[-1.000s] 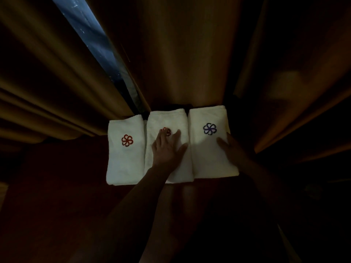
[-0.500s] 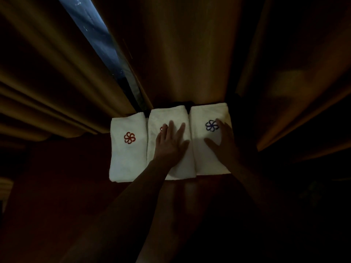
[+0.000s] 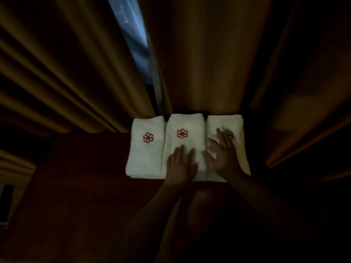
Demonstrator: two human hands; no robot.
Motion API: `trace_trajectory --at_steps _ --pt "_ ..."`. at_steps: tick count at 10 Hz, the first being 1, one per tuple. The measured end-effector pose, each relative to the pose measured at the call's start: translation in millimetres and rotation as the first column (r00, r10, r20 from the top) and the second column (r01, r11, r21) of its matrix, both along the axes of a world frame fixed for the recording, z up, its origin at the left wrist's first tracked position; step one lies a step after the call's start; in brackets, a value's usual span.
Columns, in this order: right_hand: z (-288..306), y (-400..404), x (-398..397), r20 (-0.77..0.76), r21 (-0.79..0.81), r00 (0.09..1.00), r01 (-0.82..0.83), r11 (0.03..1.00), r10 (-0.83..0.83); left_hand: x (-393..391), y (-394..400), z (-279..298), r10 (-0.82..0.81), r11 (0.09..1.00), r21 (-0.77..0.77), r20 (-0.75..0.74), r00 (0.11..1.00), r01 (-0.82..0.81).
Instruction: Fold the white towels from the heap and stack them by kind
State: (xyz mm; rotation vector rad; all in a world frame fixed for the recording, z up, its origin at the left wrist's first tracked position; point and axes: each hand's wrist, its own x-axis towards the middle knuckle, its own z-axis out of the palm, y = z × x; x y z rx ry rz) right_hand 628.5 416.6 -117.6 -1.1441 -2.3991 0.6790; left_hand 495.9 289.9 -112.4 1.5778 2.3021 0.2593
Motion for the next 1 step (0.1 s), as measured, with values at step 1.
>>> trace_trajectory --at_steps 1 --pt "13.3 -9.6 -14.2 0.076 -0.109 0.997 -0.025 0.994 0.033 -6.5 -12.5 6.6 0.023 0.999 0.033 0.013 1.000 -0.024"
